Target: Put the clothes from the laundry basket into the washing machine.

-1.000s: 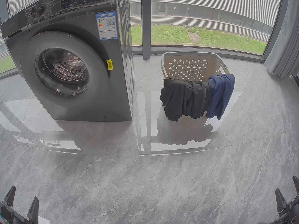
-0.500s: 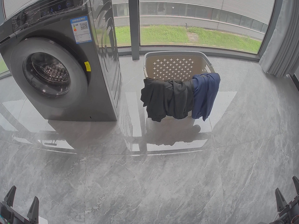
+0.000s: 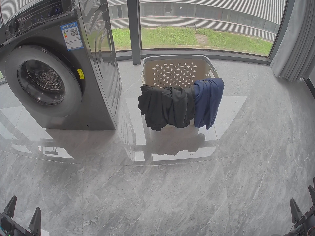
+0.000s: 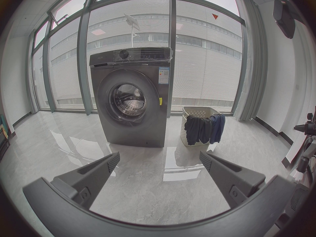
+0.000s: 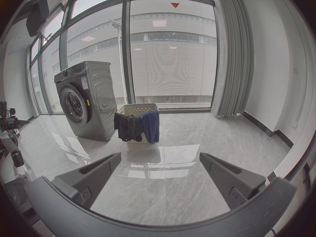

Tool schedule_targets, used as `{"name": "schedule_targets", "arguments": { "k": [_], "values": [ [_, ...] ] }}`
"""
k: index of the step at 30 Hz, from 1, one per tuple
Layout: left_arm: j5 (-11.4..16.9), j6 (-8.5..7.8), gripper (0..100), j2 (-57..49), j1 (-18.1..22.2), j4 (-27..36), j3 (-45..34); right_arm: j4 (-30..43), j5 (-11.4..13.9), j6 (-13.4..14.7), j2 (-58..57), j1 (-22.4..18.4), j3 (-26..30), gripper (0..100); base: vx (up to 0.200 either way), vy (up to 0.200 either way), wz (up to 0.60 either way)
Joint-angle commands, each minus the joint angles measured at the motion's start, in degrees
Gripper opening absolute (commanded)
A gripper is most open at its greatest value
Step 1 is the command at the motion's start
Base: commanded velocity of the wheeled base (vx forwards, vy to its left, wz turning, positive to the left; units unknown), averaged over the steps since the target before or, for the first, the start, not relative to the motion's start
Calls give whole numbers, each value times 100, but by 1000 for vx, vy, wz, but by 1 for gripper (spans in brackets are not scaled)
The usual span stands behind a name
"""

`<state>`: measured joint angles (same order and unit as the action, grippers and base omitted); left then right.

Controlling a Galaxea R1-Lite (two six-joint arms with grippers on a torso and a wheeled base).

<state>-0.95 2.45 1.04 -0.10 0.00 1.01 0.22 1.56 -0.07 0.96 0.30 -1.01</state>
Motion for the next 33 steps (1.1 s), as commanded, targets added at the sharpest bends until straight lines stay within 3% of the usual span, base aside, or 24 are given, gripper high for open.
{"name": "schedule_targets", "arguments": {
  "k": [1,33],
  "values": [
    [-2,1,100,-86,1,0,-101,4,2,-1,-79,5,92,100,200,0,0],
    [-2,1,100,-77,1,0,-101,-4,2,-1,-79,5,92,100,200,0,0]
  ]
}}
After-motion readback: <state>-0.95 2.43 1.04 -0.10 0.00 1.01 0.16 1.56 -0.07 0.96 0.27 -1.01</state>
